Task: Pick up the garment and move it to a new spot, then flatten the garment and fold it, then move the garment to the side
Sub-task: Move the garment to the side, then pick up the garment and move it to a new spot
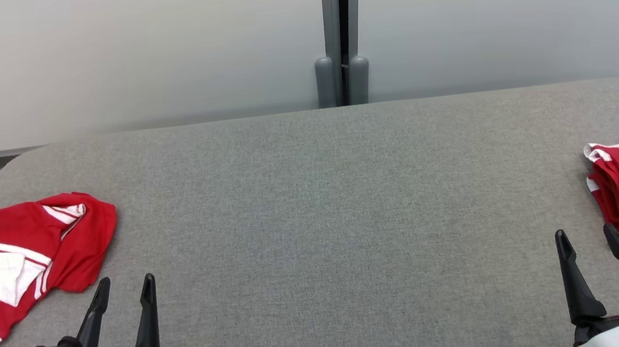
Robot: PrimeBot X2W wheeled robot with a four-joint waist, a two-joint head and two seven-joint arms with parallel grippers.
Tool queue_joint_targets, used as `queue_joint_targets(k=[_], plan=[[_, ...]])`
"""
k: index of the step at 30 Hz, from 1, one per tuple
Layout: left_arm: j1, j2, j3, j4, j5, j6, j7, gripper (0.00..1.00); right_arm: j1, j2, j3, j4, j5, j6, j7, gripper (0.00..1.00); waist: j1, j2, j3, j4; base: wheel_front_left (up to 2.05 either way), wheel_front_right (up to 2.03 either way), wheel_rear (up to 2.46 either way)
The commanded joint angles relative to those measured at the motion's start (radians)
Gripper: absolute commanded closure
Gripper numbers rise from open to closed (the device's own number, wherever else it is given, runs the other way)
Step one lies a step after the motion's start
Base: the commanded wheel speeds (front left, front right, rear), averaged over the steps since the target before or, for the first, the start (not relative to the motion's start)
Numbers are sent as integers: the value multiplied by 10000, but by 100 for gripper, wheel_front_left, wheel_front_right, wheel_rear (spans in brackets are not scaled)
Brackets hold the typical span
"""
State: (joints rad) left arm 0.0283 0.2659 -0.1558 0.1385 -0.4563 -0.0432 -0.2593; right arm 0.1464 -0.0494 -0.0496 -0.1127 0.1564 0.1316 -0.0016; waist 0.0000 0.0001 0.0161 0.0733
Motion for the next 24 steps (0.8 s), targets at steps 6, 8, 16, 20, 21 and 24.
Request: queue_joint_targets(k=[6,8,16,20,21,24], plan=[[187,17,-103,150,94,94,37,0,381,-24,-53,-223,123,-19,103,0,0,-1,-364,-93,0,0,0],[204,23,-130,138,102,104,76,0,421,-24,-49,-271,132,-18,123,0,0,-1,-382,-98,0,0,0],[197,90,-185,111,85,174,183,0,518,-24,-84,-356,162,-18,192,0,0,-1,-435,-120,0,0,0],[121,92,-215,88,35,199,208,0,468,-24,-72,-380,163,-18,227,0,0,-1,-424,-138,0,0,0],[104,95,-231,86,29,202,225,0,445,-24,-85,-385,159,-18,219,0,0,-1,-419,-137,0,0,0],[46,112,-268,76,32,217,262,0,477,-24,-152,-389,169,-18,188,0,0,-1,-408,-95,0,0,0]])
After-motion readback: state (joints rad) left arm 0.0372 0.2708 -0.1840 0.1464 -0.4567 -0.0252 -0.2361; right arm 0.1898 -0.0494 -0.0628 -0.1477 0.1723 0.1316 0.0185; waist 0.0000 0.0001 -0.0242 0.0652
